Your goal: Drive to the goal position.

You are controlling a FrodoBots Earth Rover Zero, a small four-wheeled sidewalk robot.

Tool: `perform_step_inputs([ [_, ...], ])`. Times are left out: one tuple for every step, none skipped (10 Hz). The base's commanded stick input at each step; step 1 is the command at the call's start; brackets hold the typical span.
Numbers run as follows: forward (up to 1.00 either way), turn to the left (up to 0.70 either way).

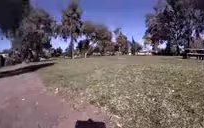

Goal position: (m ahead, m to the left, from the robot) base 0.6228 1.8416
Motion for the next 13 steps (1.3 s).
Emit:
perform_step_inputs([
  [0.0, 0.53],
  [0.0, 0.7],
  [0.0, 0.7],
  [0.0, 0.7],
  [0.0, 0.7],
  [0.0, 0.7],
  [0.0, 0.7],
  [0.0, 0.7],
  [0.0, 0.7],
  [0.0, 0.7],
  [0.0, 0.7],
  [0.0, 0.7],
  [0.0, 0.7],
])
